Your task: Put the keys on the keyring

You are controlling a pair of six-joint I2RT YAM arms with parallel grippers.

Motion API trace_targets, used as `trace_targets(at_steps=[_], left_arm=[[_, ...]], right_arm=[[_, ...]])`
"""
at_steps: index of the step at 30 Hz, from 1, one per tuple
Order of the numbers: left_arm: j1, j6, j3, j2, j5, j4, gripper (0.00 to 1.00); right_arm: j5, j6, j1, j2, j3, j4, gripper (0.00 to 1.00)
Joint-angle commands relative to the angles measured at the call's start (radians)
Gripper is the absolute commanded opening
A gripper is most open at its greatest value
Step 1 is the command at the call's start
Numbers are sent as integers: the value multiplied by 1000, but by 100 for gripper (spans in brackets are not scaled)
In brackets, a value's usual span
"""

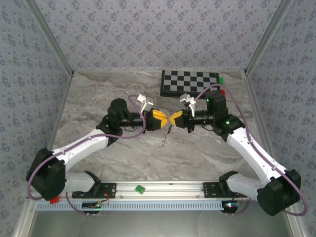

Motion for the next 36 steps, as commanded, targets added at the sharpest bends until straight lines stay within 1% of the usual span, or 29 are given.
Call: trace_targets(at_steps=[1,4,9,12,13,16,18,19,22,25,26,28,30,36], left_arm=[[1,17,47,15,40,-9,31],[1,25,50,21,45,-23,30],[1,27,53,28,55,-24,23],[1,33,56,27,60,-28,20],[1,35,55,27,60,-29,15],[0,35,51,26,55,-24,3],[-2,33,48,20,42,-17,0],[-2,33,44,17,35,-9,0],[-4,31,37,6,10,3,0],[-7,13,21,-8,-19,55,0],[-7,3,13,-12,-30,82,0],[-12,-24,-8,-14,-52,158,0],[-22,-36,-17,-16,-72,200,0],[-43,-66,-49,-17,-164,317,0]], right_arm=[[-31,-17,7,-5,36,-7,0],[-28,-17,8,-8,37,-5,0],[-34,-15,7,-8,37,-6,0],[-35,-17,8,-8,36,-8,0],[-35,-17,9,-9,36,-9,0],[-37,-20,11,-8,37,-12,0],[-32,-20,12,-9,34,-12,0],[-24,-18,13,-11,33,-14,0],[20,-1,15,-31,18,8,17],[87,41,14,-79,-31,81,29],[115,61,14,-98,-51,111,30],[173,113,11,-144,-109,194,31],[212,169,10,-183,-165,275,32],[253,361,8,-221,-315,540,33]])
